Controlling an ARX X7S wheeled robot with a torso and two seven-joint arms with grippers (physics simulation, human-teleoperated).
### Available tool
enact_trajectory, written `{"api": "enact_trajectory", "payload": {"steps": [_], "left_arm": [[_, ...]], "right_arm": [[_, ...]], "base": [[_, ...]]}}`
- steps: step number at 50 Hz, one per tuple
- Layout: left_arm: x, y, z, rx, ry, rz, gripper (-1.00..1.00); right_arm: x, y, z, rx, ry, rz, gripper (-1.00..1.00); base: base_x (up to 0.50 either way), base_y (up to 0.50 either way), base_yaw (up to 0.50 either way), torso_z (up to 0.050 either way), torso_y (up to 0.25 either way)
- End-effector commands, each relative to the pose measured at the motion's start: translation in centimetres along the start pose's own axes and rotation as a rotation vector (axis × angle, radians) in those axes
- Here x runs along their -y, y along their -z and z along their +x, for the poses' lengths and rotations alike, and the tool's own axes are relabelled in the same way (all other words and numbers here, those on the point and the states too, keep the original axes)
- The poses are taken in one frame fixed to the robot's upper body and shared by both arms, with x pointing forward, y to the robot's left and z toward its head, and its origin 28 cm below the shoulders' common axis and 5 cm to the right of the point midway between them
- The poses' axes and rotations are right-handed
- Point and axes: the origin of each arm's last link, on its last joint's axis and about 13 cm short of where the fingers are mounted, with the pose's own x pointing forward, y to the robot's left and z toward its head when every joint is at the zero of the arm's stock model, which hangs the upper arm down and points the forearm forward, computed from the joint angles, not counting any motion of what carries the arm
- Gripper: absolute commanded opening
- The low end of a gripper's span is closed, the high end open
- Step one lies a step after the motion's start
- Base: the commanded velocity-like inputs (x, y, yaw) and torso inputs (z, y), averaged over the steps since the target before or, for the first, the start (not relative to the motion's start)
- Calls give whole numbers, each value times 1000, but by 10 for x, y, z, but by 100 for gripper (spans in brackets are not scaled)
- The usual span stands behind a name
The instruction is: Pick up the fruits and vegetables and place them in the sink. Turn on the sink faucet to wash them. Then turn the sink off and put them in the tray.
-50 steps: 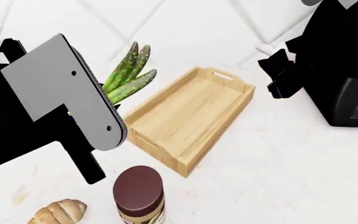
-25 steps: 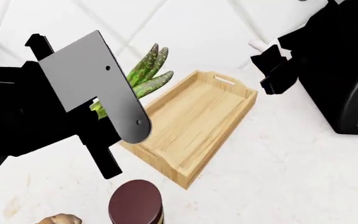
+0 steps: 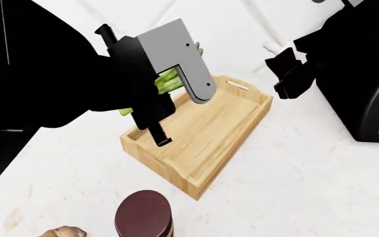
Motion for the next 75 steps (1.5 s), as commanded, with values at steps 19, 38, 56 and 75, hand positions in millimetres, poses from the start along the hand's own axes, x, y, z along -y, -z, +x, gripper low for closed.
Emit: {"api": "enact_trajectory", "payload": {"steps": [19, 38, 56, 75], "left_arm": [[-9, -23, 64, -149, 62, 7, -100], [-8, -32, 93, -166, 175, -22, -100], [-5, -22, 128, -285, 241, -82, -100], [-5, -9, 145, -273, 283, -154, -100]], "right_arm": [[1, 1, 2, -2, 11, -9, -100], [1, 0, 3, 0, 23, -23, -100], [2, 0, 2, 1, 35, -21, -100], [3, 3, 1, -3, 45, -22, -100]], "base": [[0, 0, 0, 0, 0], [0, 0, 0, 0, 0], [0, 0, 0, 0, 0], [0, 0, 0, 0, 1]]}}
